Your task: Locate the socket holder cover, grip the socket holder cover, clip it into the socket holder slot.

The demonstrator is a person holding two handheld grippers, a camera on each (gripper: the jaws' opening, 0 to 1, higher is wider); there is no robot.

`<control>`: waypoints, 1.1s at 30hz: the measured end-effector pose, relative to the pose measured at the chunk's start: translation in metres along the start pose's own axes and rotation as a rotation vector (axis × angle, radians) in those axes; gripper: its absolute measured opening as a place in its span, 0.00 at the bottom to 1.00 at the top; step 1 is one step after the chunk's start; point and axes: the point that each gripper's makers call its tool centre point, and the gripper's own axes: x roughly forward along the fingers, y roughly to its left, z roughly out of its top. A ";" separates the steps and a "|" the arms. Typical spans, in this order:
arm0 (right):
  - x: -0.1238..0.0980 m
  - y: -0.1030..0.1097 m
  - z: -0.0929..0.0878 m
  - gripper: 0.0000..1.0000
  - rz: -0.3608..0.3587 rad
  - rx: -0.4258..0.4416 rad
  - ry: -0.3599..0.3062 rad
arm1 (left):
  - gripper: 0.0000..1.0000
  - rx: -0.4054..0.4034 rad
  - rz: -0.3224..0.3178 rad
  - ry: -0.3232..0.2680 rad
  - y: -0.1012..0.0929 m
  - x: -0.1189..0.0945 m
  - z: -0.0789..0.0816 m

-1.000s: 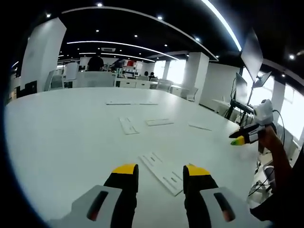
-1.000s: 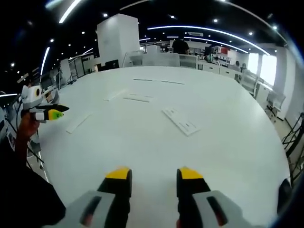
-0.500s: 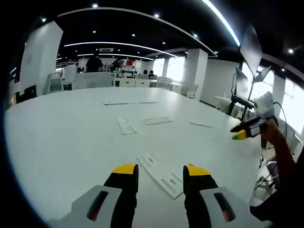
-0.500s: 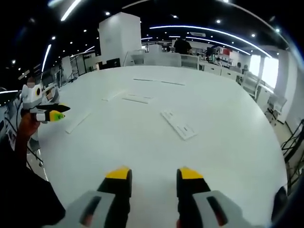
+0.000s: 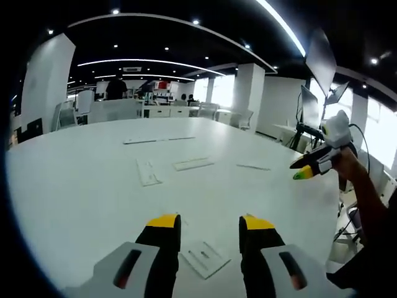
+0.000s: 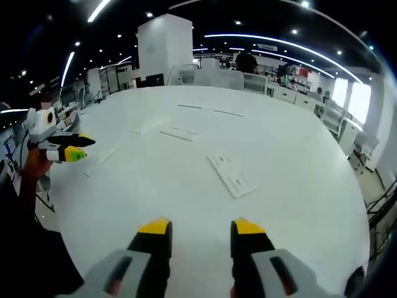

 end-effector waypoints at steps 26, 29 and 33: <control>0.017 -0.018 0.026 0.38 0.031 -0.118 0.099 | 0.38 0.046 -0.084 0.003 -0.029 0.036 0.005; 0.022 -0.022 0.028 0.38 0.040 -0.131 0.119 | 0.38 0.064 -0.102 0.010 -0.036 0.039 0.006; 0.028 -0.023 0.032 0.37 0.073 -0.139 0.138 | 0.38 0.068 -0.112 0.028 -0.041 0.044 0.003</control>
